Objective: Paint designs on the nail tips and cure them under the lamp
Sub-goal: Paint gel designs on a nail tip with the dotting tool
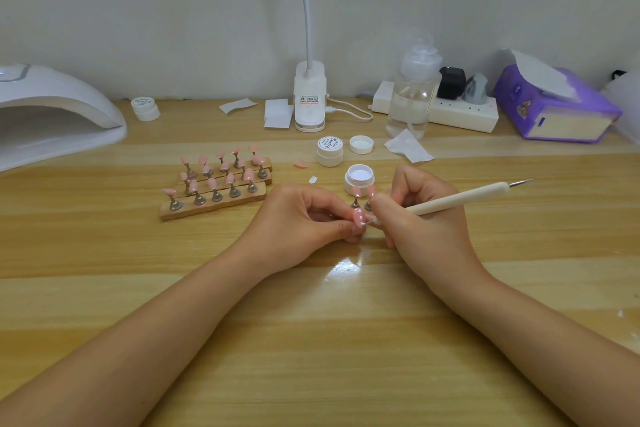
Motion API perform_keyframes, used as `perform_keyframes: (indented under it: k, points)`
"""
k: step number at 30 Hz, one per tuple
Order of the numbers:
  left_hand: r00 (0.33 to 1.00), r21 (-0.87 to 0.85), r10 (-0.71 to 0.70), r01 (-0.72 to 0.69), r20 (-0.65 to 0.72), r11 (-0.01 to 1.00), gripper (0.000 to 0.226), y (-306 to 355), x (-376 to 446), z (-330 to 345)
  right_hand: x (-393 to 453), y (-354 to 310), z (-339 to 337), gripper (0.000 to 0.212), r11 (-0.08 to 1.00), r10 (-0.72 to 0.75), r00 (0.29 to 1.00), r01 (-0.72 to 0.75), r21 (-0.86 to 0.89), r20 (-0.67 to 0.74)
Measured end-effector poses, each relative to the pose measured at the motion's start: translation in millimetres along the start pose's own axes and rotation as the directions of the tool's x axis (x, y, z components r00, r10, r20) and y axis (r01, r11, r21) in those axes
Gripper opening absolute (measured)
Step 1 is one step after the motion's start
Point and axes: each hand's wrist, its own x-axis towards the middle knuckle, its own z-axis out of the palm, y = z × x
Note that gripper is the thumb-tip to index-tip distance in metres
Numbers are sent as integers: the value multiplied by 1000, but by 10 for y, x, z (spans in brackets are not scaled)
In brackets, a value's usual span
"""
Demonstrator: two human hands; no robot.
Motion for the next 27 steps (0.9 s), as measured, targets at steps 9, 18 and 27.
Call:
perform_keyframes:
  k: [9, 18, 27]
  points:
    - [1000, -10, -7, 7, 1, 1000, 23, -16, 6, -5, 5, 8, -5, 30, 1000, 4, 1000, -5, 21, 7]
    - [1000, -2, -11, 11, -3, 1000, 22, -7, 4, -1, 4, -2, -2, 30, 1000, 3, 1000, -3, 13, -2]
    - [1000, -2, -11, 11, -6, 1000, 24, -9, 4, 0, -3, -3, -1, 30, 999, 3, 1000, -3, 51, 10]
